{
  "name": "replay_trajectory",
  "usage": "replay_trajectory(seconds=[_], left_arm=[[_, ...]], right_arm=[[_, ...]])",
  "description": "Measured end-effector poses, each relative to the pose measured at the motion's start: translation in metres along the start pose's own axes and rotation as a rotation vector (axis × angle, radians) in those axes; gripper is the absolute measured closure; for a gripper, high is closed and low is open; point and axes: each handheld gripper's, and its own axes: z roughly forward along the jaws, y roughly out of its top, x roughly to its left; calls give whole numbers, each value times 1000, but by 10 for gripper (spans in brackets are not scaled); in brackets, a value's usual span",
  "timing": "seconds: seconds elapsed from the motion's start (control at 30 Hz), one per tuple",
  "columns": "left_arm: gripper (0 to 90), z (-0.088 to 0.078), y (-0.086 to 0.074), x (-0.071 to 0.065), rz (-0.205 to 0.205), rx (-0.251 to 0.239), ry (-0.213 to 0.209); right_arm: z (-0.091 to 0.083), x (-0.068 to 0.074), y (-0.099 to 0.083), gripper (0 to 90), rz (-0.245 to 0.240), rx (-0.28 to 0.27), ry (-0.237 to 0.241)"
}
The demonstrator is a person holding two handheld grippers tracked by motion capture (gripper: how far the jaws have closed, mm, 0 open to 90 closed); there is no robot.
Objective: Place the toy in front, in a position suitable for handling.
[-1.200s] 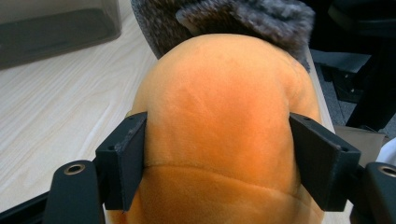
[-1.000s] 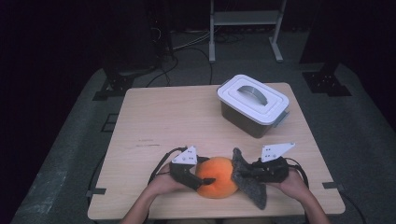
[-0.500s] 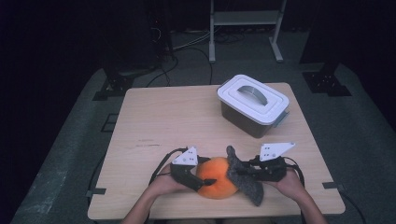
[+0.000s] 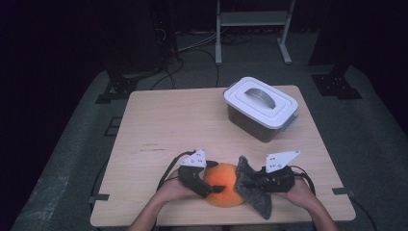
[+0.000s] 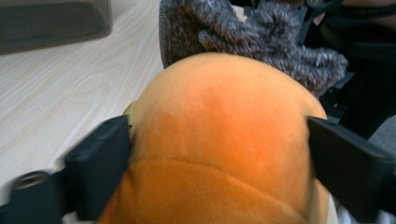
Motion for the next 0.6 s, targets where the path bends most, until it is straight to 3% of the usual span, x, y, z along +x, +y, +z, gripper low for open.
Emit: replay_trajectory(seconds=[0.1,0.13,0.27,0.3,0.33,0.37,0.47,0.6], left_arm=[[293,-2,1,-2,32,4,22],[322,-4,4,-6,70,-2,59],[349,-3,10,-12,135,-24,125],[350,-3,10,-12,135,-24,125],[349,-2,13,-17,179,-24,193],[347,-1,14,-17,182,-22,205],[306,0,12,-14,158,-18,183],[141,0,14,-12,109,-16,144]], right_arm=[[-2,-2,2,754,1,-14,-16],[-4,-3,4,756,5,-28,-27],[-8,-3,13,759,-5,-93,-69],[-8,-3,15,759,-7,-95,-76],[-7,-3,17,759,-14,-95,-101],[-6,-4,18,758,-14,-100,-113],[-4,-9,13,757,10,-92,-106],[-1,-7,6,756,0,-52,-79]])
